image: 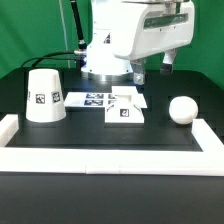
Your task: Assemble lamp
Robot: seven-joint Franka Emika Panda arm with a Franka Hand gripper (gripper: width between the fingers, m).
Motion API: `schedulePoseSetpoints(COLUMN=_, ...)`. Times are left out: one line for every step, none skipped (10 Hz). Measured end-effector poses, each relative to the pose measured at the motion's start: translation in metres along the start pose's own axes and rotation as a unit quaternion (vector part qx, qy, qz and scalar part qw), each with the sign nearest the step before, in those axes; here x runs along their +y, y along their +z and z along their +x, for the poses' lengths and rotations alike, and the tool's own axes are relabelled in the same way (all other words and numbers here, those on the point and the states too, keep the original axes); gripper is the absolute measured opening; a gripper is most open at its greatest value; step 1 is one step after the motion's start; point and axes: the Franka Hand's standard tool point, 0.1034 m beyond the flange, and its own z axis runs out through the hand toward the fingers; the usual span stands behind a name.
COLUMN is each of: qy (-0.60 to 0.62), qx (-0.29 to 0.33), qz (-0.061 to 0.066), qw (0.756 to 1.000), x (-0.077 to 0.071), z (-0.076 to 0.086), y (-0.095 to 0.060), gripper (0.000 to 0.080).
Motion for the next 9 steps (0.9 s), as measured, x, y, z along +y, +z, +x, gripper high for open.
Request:
schedulePoseSetpoints(qy=0.000, qx=0.000, qz=0.000, qw=1.000, x=0.000, z=0.000, y=0.000, gripper=0.0699)
schedulePoseSetpoints(qy=0.000, qx=0.000, qz=0.000, qw=1.000, x=0.000, z=0.000, y=0.000, gripper=0.0699)
schedulePoseSetpoints(qy=0.000, qx=0.000, qz=0.000, qw=1.000, x=0.000, z=0.000, y=0.000, gripper=0.0699)
schedulePoseSetpoints(qy=0.000, qx=0.000, qz=0.000, qw=1.000, x=0.000, z=0.000, y=0.000, gripper=0.0699)
schedulePoseSetpoints(qy=0.000, qx=0.000, qz=0.000, qw=1.000, x=0.000, z=0.000, y=0.000, gripper=0.0699)
schedulePoseSetpoints(qy=0.011, qx=0.000, qz=0.002, qw=1.000, x=-0.001, z=-0.006, y=0.001, gripper=0.0699)
schedulePoseSetpoints(qy=0.039, qx=-0.004, qz=0.007, qw=0.999, x=-0.004, z=-0.022, y=0.005, gripper=0.0699)
schedulePoseSetpoints(qy=0.076, qx=-0.008, qz=0.007, qw=0.997, x=-0.009, z=-0.036, y=0.007, gripper=0.0699)
schedulePoseSetpoints(qy=0.116, qx=-0.015, qz=0.010, qw=0.993, x=-0.016, z=-0.046, y=0.010, gripper=0.0699)
